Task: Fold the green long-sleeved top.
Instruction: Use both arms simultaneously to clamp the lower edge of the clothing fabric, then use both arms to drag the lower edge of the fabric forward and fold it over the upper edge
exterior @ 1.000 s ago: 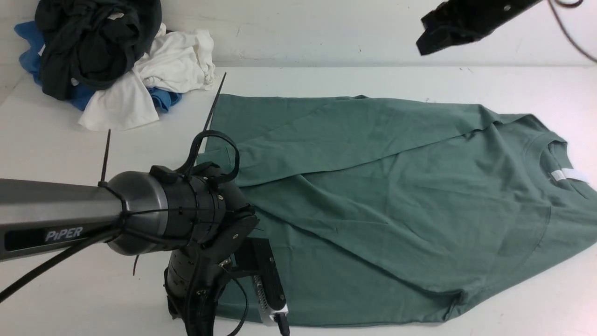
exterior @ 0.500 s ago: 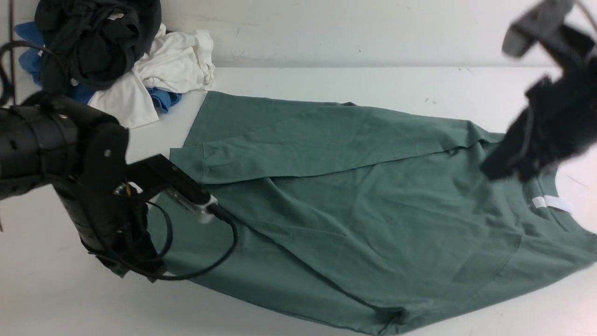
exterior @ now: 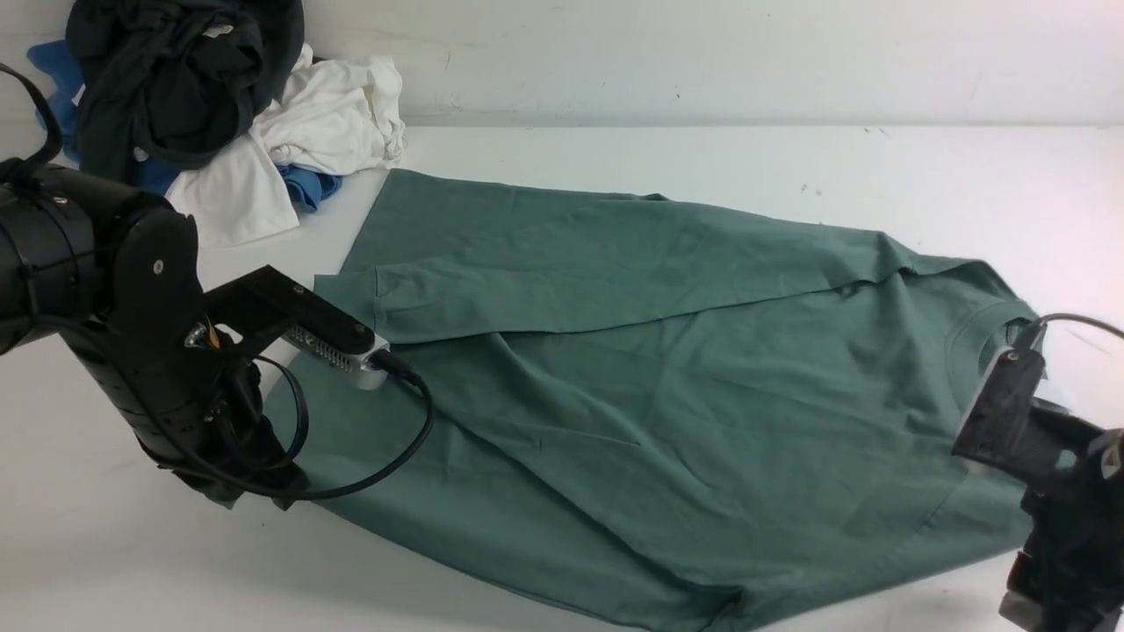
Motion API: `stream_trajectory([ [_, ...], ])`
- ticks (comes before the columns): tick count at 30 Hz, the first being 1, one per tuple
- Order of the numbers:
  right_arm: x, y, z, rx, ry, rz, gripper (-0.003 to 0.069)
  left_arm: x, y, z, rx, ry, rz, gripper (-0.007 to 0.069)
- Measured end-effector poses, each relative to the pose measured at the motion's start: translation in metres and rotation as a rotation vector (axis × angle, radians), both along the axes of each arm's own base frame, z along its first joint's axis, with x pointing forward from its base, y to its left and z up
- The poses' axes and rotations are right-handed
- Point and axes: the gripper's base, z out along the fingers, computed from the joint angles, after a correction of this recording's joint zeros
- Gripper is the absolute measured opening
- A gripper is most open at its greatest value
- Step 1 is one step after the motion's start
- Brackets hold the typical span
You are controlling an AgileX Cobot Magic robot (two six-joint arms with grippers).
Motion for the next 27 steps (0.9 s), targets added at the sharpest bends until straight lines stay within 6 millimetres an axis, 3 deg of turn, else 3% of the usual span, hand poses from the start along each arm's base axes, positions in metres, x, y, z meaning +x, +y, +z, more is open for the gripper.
stream_trajectory([
  [3,0.007,0.0,-0.007,-0.014,-0.087,0.038,0.0478,0.0,-0.001,0.0,-0.015,0.004,0.008,0.0009],
  [8,0.017,-0.001,-0.019,-0.049,-0.119,0.096,0.0428,-0.001,-0.002,0.0,-0.02,0.013,0.012,0.0009],
  [11,0.02,-0.003,-0.033,-0.09,-0.07,0.133,0.0348,-0.003,-0.001,0.0,-0.016,0.028,0.013,0.0009],
  [14,0.025,-0.004,-0.034,-0.107,-0.081,0.123,0.0182,-0.004,-0.001,0.001,-0.016,0.027,0.013,0.0009],
  [17,0.026,-0.004,-0.032,-0.099,-0.078,0.071,0.0074,-0.005,-0.001,0.005,-0.018,0.021,0.011,0.0009],
  [18,0.025,-0.005,-0.025,-0.09,-0.091,0.027,0.0023,-0.009,0.0,0.01,-0.018,0.016,0.011,0.0009],
  [20,0.024,-0.006,-0.009,-0.083,-0.131,-0.025,0.0,-0.015,0.002,0.021,-0.024,-0.005,0.011,0.0009],
  [26,0.016,-0.01,0.056,-0.064,-0.323,-0.097,-0.0006,-0.025,0.004,0.075,-0.079,-0.177,0.038,0.0009],
  [27,0.016,-0.011,0.059,-0.064,-0.331,-0.097,-0.0006,-0.025,0.004,0.078,-0.082,-0.185,0.041,0.0009],
])
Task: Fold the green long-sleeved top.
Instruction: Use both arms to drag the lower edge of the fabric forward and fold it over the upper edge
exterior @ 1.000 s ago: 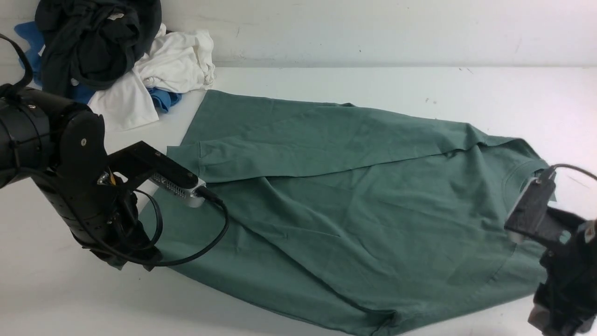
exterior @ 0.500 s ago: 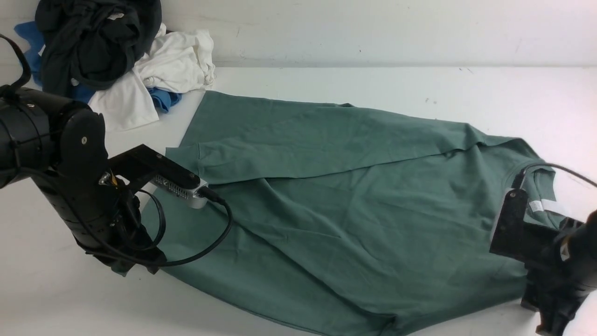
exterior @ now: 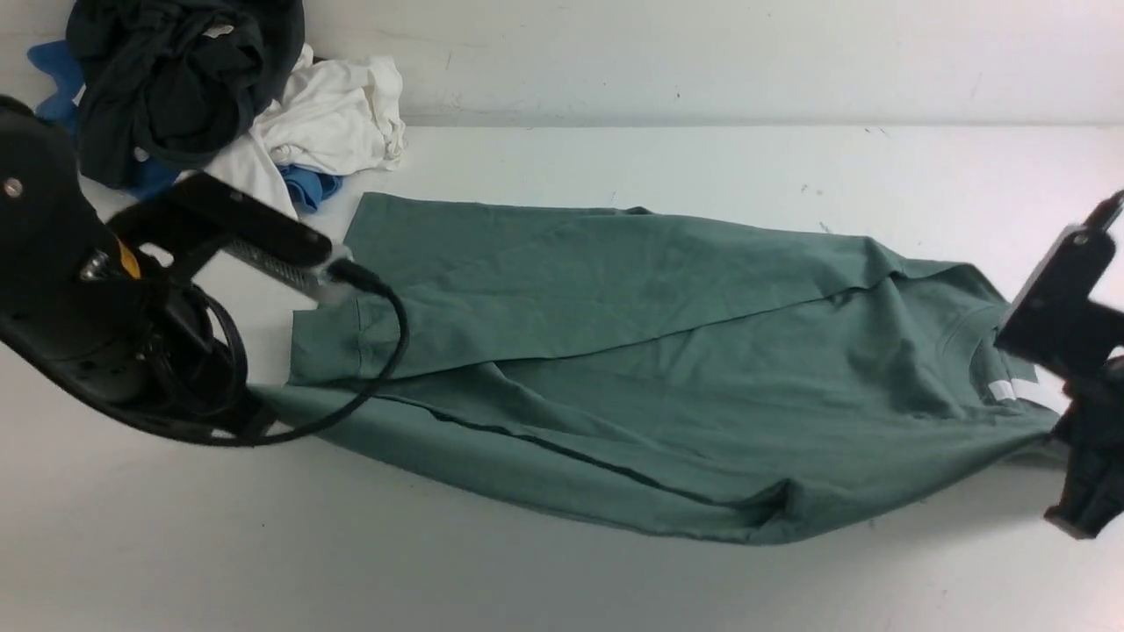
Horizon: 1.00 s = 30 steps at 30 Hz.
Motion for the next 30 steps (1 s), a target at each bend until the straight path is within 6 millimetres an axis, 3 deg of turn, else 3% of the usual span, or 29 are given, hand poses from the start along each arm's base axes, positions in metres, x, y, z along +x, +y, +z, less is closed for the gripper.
stream_trajectory([
  [1,0.002,0.0,0.017,0.005,-0.071,0.003,-0.0006,0.005,-0.001,0.019,-0.025,-0.059,0.025,0.0009],
  [3,0.011,0.001,0.037,0.014,-0.176,0.021,-0.0006,0.019,-0.001,0.039,-0.052,-0.115,0.059,0.0009],
  [5,0.024,0.003,0.048,0.03,-0.269,0.04,-0.0006,0.035,0.001,0.051,-0.065,-0.153,0.085,0.0009],
  [8,0.063,-0.001,0.053,0.062,-0.389,0.047,-0.0006,0.083,0.005,0.057,-0.077,-0.202,0.133,0.0009],
  [9,0.064,-0.001,0.053,0.065,-0.396,0.046,-0.0006,0.083,0.005,0.057,-0.077,-0.202,0.133,0.0009],
  [10,0.087,-0.005,0.042,0.081,-0.393,0.03,-0.0006,0.111,0.007,0.047,-0.082,-0.208,0.157,0.0009],
  [12,0.116,-0.008,0.021,0.105,-0.364,0.002,-0.0006,0.14,0.005,0.039,-0.095,-0.23,0.178,0.0009],
  [14,0.141,-0.007,0.001,0.125,-0.333,-0.017,-0.0003,0.174,0.002,0.019,-0.101,-0.238,0.194,0.0009],
  [15,0.156,-0.006,-0.012,0.142,-0.314,-0.03,0.0004,0.198,-0.002,-0.004,-0.104,-0.229,0.204,0.0009],
  [16,0.166,-0.005,-0.02,0.149,-0.303,-0.036,0.0015,0.205,-0.003,-0.006,-0.111,-0.242,0.209,0.0009],
  [18,0.189,-0.003,-0.037,0.179,-0.292,-0.065,0.0061,0.234,-0.007,-0.036,-0.123,-0.227,0.24,0.0017],
  [21,0.208,-0.003,-0.046,0.193,-0.281,-0.092,0.013,0.261,-0.008,-0.076,-0.116,-0.179,0.272,0.0066],
  [23,0.216,-0.003,-0.043,0.198,-0.283,-0.107,0.0178,0.271,-0.006,-0.089,-0.111,-0.164,0.285,0.0113],
  [25,0.223,-0.003,-0.029,0.197,-0.293,-0.121,0.024,0.283,-0.002,-0.099,-0.099,-0.151,0.299,0.0227],
  [27,0.226,-0.004,-0.016,0.203,-0.299,-0.138,0.026,0.287,0.001,-0.094,-0.089,-0.169,0.302,0.0303],
  [30,0.222,0.0,0.004,0.228,-0.235,-0.191,0.0262,0.289,0.002,-0.071,-0.089,-0.228,0.306,0.0424],
])
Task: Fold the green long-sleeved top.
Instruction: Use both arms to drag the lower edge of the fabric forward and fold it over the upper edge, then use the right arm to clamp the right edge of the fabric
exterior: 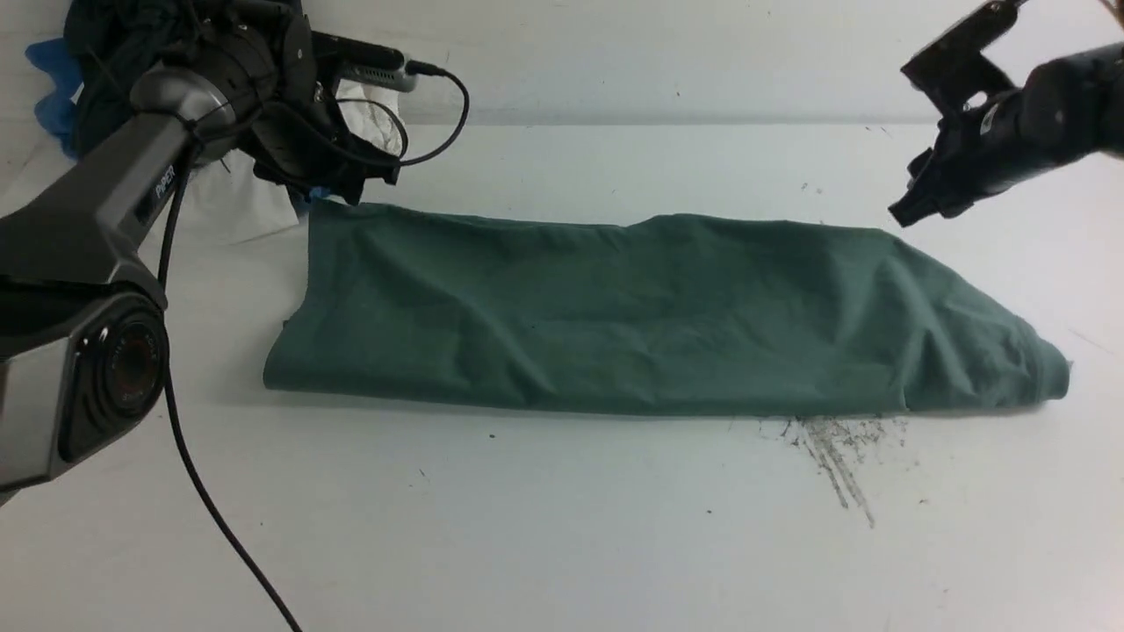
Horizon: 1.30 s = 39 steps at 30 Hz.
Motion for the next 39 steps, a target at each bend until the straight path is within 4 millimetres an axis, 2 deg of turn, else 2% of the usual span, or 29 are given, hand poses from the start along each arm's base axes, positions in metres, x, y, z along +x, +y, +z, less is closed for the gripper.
stream_trajectory([
  [2,-0.007,0.006,0.014,0.068,0.066,-0.032,0.0236,-0.002,-0.002,0.016,-0.024,-0.014,0.0,0.0468],
  [3,-0.008,0.007,0.015,0.079,0.071,-0.034,0.0232,-0.003,-0.002,0.016,-0.023,-0.008,0.0,0.047],
  [4,-0.014,0.015,0.018,0.187,0.147,-0.055,0.0188,-0.007,-0.007,0.022,-0.061,0.022,-0.017,0.0475],
  [5,-0.014,0.015,0.018,0.187,0.148,-0.055,0.0183,-0.009,-0.007,0.021,-0.061,0.035,-0.023,0.0475],
  [7,-0.021,0.025,0.008,0.32,0.272,-0.057,0.011,-0.015,-0.021,0.015,-0.101,0.121,-0.098,0.044],
  [9,-0.021,0.033,-0.012,0.398,0.369,-0.049,0.0049,-0.017,-0.035,-0.001,-0.133,0.185,-0.173,0.0379],
  [10,-0.02,0.036,-0.026,0.431,0.423,-0.042,0.002,-0.016,-0.042,-0.013,-0.142,0.213,-0.216,0.0325],
  [13,-0.018,0.04,-0.061,0.44,0.534,-0.023,-0.0008,-0.015,-0.051,-0.042,-0.129,0.267,-0.256,0.0205],
  [16,-0.017,0.032,-0.08,0.386,0.572,-0.047,-0.0012,-0.014,-0.047,-0.05,-0.092,0.283,-0.243,0.0094],
  [18,-0.016,0.023,-0.081,0.36,0.562,-0.079,-0.0013,-0.013,-0.044,-0.046,-0.078,0.276,-0.232,0.0053],
  [19,-0.012,0.007,-0.079,0.319,0.533,-0.142,-0.0013,-0.014,-0.041,-0.038,-0.062,0.259,-0.221,0.0015],
  [21,-0.008,-0.015,-0.071,0.277,0.494,-0.234,-0.0013,-0.016,-0.039,-0.022,-0.057,0.23,-0.217,0.0],
  [24,-0.01,-0.038,-0.052,0.235,0.473,-0.337,-0.0013,-0.023,-0.037,0.015,-0.063,0.161,-0.214,-0.0008],
  [25,-0.01,-0.039,-0.05,0.238,0.472,-0.342,-0.0013,-0.023,-0.037,0.018,-0.065,0.156,-0.214,-0.0008],
  [26,-0.014,-0.043,-0.032,0.23,0.445,-0.366,-0.0013,-0.031,-0.037,0.046,-0.076,0.104,-0.21,-0.0008],
  [27,-0.016,-0.044,-0.022,0.232,0.429,-0.371,-0.0013,-0.036,-0.036,0.062,-0.086,0.076,-0.21,-0.0008],
  [28,-0.017,-0.044,-0.021,0.233,0.428,-0.373,-0.0013,-0.037,-0.036,0.064,-0.089,0.074,-0.21,-0.0008],
  [29,-0.02,-0.043,-0.007,0.242,0.403,-0.374,-0.0015,-0.049,-0.036,0.089,-0.109,0.039,-0.216,-0.0008],
  [32,-0.023,-0.043,-0.002,0.244,0.409,-0.379,-0.001,-0.07,-0.035,0.11,-0.13,0.043,-0.233,-0.0008],
  [35,-0.026,-0.05,-0.006,0.227,0.453,-0.399,0.0032,-0.1,-0.031,0.108,-0.115,0.131,-0.269,-0.0008],
  [37,-0.027,-0.057,-0.008,0.227,0.468,-0.418,0.0078,-0.125,-0.027,0.111,-0.095,0.171,-0.304,-0.0008],
  [38,-0.028,-0.063,-0.01,0.233,0.473,-0.435,0.012,-0.142,-0.023,0.105,-0.086,0.217,-0.321,-0.0008],
  [39,-0.029,-0.069,-0.01,0.247,0.473,-0.455,0.0162,-0.163,-0.02,0.112,-0.083,0.223,-0.331,-0.0008],
])
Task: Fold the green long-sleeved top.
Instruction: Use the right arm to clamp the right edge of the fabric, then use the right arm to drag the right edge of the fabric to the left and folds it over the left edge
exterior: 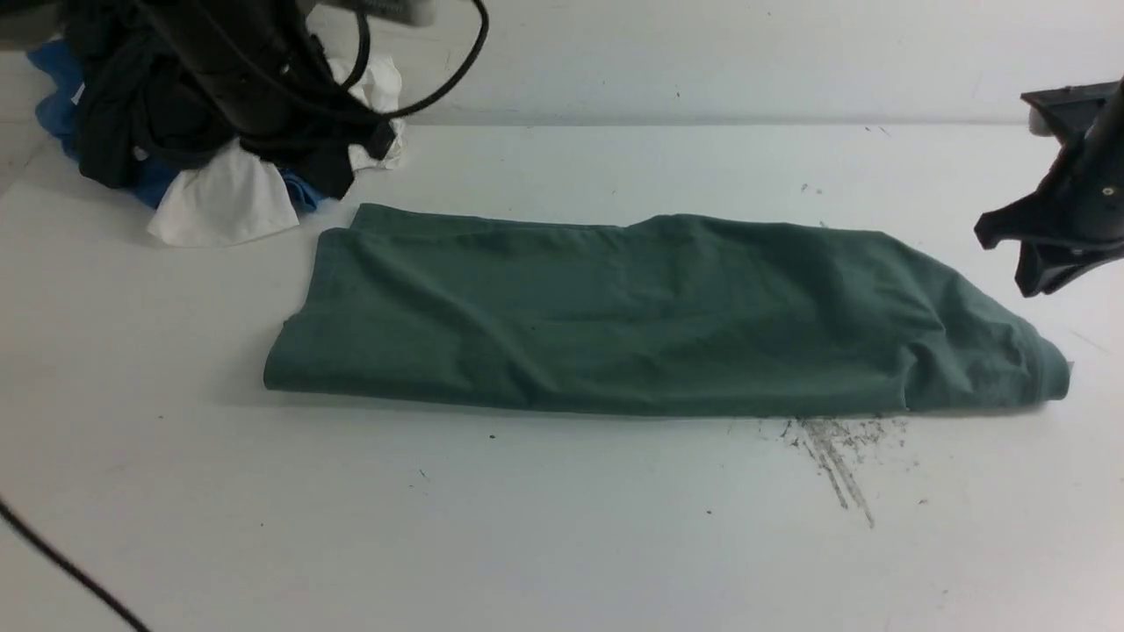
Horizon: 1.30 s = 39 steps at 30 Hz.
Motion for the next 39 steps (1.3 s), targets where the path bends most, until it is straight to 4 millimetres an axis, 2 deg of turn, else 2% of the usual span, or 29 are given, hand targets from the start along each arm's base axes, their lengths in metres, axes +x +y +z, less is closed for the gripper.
stream_trajectory([
  [2,-0.001,-0.009,-0.002,0.036,0.001,-0.045,0.0225,-0.026,0.007,0.0,0.004,0.009,-0.002,-0.0008],
  [3,-0.001,-0.013,-0.003,0.07,0.001,-0.07,0.0283,-0.05,0.013,0.012,-0.007,-0.036,0.011,-0.0008],
  [5,-0.001,-0.017,-0.01,0.114,0.015,-0.096,0.0379,-0.085,0.021,0.024,-0.018,-0.115,0.03,-0.0008],
  [6,-0.001,-0.017,-0.011,0.117,0.016,-0.097,0.0388,-0.085,0.021,0.021,-0.016,-0.103,0.03,-0.0008],
  [8,0.001,-0.018,-0.031,0.13,0.064,-0.104,0.0494,-0.136,0.03,0.037,-0.017,-0.2,0.032,-0.0008],
  [10,0.002,-0.019,-0.047,0.126,0.102,-0.11,0.0528,-0.166,0.035,0.043,-0.007,-0.253,0.03,-0.0008],
  [11,0.003,-0.02,-0.057,0.127,0.126,-0.119,0.0537,-0.185,0.039,0.046,0.002,-0.299,0.033,-0.0008],
  [12,0.003,-0.02,-0.063,0.129,0.14,-0.126,0.0541,-0.196,0.042,0.047,0.007,-0.333,0.039,-0.0008],
  [13,0.004,-0.019,-0.077,0.143,0.169,-0.14,0.0545,-0.224,0.049,0.048,0.01,-0.415,0.069,-0.0006],
  [15,0.005,-0.018,-0.084,0.168,0.179,-0.152,0.0533,-0.247,0.053,0.05,-0.005,-0.476,0.098,-0.0007],
  [17,0.007,-0.014,-0.085,0.215,0.173,-0.165,0.0493,-0.273,0.057,0.049,-0.031,-0.534,0.133,-0.0007],
  [19,0.008,-0.01,-0.084,0.254,0.167,-0.167,0.0408,-0.291,0.06,0.046,-0.046,-0.562,0.15,-0.0007],
  [23,0.009,-0.011,-0.085,0.249,0.168,-0.152,0.0187,-0.305,0.063,0.035,-0.036,-0.52,0.157,-0.0007],
  [24,0.008,-0.013,-0.083,0.216,0.167,-0.14,0.0085,-0.307,0.063,0.029,-0.03,-0.485,0.162,-0.0007],
  [26,0.006,-0.016,-0.079,0.182,0.162,-0.13,0.0045,-0.307,0.063,0.023,-0.025,-0.459,0.163,-0.0007],
  [28,0.003,-0.024,-0.06,0.064,0.135,-0.103,0.0028,-0.304,0.063,0.006,-0.004,-0.401,0.165,-0.0007],
  [31,-0.004,-0.036,-0.008,-0.096,0.028,-0.13,0.0028,-0.299,0.063,-0.023,0.019,-0.312,0.164,-0.0007],
  [32,-0.004,-0.037,-0.004,-0.106,0.016,-0.139,0.0028,-0.299,0.063,-0.023,0.019,-0.313,0.164,-0.0007],
  [33,-0.006,-0.036,0.026,-0.113,-0.065,-0.169,0.0028,-0.295,0.063,-0.039,0.024,-0.283,0.166,-0.0007],
  [34,-0.007,-0.033,0.041,-0.09,-0.107,-0.183,0.0028,-0.292,0.062,-0.047,0.022,-0.277,0.173,-0.0007],
  [36,-0.008,-0.018,0.07,-0.008,-0.19,-0.188,0.0028,-0.287,0.062,-0.058,0.01,-0.284,0.189,-0.0007],
  [38,-0.01,0.008,0.095,0.113,-0.261,-0.155,0.0028,-0.282,0.06,-0.067,-0.013,-0.293,0.211,-0.0007],
  [39,-0.009,0.031,0.102,0.2,-0.278,-0.108,0.0028,-0.279,0.059,-0.07,-0.031,-0.298,0.225,-0.0007],
])
